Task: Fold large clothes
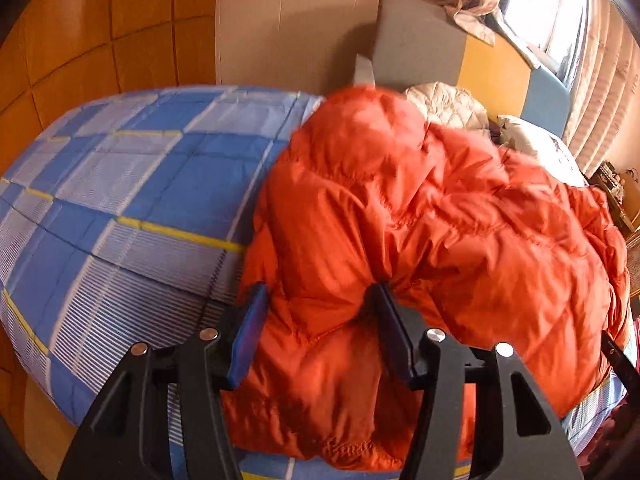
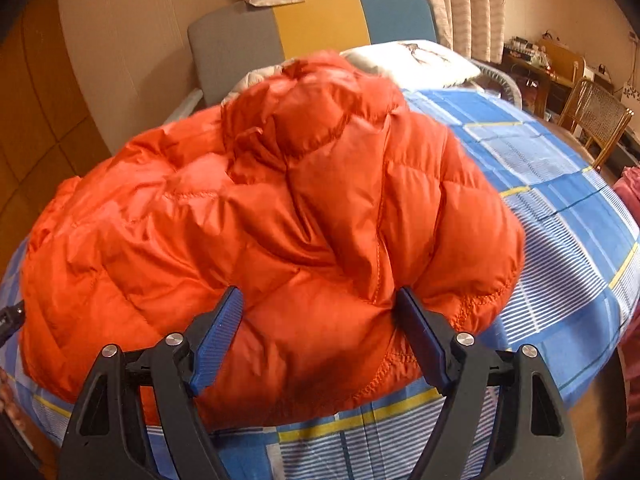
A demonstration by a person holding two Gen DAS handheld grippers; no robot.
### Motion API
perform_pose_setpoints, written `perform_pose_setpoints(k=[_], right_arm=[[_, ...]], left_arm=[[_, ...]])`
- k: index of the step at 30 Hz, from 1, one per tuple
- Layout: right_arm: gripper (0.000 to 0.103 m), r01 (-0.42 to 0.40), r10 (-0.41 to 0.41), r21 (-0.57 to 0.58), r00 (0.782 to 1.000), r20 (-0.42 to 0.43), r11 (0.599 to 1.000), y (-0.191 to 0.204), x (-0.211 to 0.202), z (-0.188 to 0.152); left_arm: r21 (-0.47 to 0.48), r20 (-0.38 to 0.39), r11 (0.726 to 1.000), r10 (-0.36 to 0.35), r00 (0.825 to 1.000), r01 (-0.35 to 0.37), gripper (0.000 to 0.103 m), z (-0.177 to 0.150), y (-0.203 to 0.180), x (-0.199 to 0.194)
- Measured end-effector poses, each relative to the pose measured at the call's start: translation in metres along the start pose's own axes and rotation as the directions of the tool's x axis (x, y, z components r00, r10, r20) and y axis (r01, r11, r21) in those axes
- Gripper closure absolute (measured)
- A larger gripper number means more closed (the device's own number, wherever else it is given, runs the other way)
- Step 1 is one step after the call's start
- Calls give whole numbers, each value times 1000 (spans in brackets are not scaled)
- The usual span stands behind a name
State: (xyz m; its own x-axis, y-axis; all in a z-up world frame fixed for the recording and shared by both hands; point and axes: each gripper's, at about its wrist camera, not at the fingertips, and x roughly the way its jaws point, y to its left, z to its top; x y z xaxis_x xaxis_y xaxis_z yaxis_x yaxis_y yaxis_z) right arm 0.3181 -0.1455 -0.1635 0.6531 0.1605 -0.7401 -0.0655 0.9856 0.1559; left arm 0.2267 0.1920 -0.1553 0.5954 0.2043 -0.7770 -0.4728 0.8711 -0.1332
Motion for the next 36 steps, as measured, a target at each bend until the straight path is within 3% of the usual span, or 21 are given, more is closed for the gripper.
perform_pose_setpoints(k=[7,12,17,19,23,27,34,36], right_arm=[[22,-42,42,58,999,-6,997,-7,-4,1],[22,-140,128,244,990,64,960,-42,-41,-6],[22,-151,134,421,989,69,894,-83,-54,-30],[25,-140,131,474,990,52,869,-95,-49,-38],[32,-195,178,580,980,87,791,-111,-37,-41],[32,-233,205,650,971,120,724,-117,-28,-37],[41,-268,236,716,961,147,645,-123,-4,-29],[41,-306,274,720,947,166,622,-121,3,-25]], left_arm=[[-6,20,1000,23,1000,-23,48,-13,-7,14],[-10,16,1000,14,1000,-14,48,-12,-5,13],[1,29,1000,11,1000,-11,48,-13,-3,11],[3,33,1000,13,999,-13,48,-13,-3,11],[1,35,1000,9,999,-9,48,-15,-3,10],[-10,36,1000,5,999,-5,48,-16,-1,10],[-10,37,1000,6,999,-6,48,-18,-1,9],[-8,37,1000,5,999,-5,48,-17,0,10]])
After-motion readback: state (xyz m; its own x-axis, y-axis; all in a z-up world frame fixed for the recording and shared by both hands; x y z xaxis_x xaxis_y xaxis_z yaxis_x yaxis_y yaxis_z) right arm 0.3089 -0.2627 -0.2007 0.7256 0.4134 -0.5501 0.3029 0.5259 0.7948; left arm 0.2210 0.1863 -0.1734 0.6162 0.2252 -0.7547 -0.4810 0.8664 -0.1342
